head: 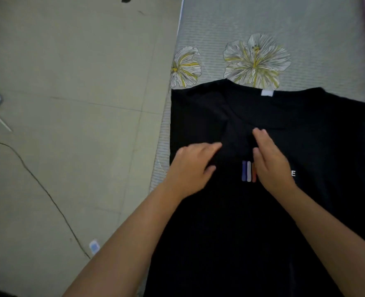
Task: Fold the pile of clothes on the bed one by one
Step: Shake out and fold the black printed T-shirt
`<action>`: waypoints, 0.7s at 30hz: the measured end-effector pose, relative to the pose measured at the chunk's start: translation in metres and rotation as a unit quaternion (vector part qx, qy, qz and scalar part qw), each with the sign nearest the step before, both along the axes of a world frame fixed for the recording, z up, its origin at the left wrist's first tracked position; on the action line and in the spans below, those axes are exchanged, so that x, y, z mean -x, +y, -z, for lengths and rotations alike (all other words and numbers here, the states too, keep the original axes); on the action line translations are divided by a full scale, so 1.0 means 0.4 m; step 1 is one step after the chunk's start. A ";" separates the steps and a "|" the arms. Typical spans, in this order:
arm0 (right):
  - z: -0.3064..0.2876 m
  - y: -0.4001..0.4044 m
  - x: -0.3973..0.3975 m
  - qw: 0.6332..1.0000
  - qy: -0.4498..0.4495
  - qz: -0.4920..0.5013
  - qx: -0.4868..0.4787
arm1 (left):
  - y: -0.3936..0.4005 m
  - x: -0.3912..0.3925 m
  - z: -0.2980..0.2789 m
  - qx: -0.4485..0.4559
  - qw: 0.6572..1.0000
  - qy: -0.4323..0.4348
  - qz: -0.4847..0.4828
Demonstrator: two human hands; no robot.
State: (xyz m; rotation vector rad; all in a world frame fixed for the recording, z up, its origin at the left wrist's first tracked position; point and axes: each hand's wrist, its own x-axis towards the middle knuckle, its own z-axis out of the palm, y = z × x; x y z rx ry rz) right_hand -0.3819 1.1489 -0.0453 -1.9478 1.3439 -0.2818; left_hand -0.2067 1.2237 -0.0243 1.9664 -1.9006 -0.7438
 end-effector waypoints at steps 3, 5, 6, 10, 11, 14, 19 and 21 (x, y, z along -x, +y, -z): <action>-0.016 0.004 0.054 0.999 0.034 0.026 -0.033 | 0.047 0.029 0.021 -0.025 0.996 -0.080 0.029; -0.028 0.001 0.057 0.999 0.039 0.020 -0.020 | 0.090 0.025 0.036 -0.012 0.993 -0.106 -0.049; -0.035 -0.004 0.047 0.999 0.038 0.013 -0.009 | 0.110 0.020 0.043 -0.021 0.988 -0.126 -0.081; -0.041 -0.033 -0.033 0.995 0.063 -0.069 0.018 | 0.190 0.008 0.078 -0.068 0.976 -0.170 -0.118; -0.037 -0.041 -0.060 0.993 0.070 -0.090 0.026 | 0.204 0.006 0.084 -0.068 0.976 -0.170 -0.116; -0.015 -0.069 -0.144 0.988 0.097 -0.117 0.040 | 0.221 0.001 0.099 -0.066 0.976 -0.175 -0.115; -0.004 -0.126 -0.221 0.993 0.091 -0.081 -0.011 | 0.223 -0.004 0.114 -0.048 0.968 -0.182 -0.165; -0.011 -0.147 -0.210 0.987 0.126 -0.101 -0.006 | 0.224 -0.008 0.116 -0.033 0.968 -0.189 -0.161</action>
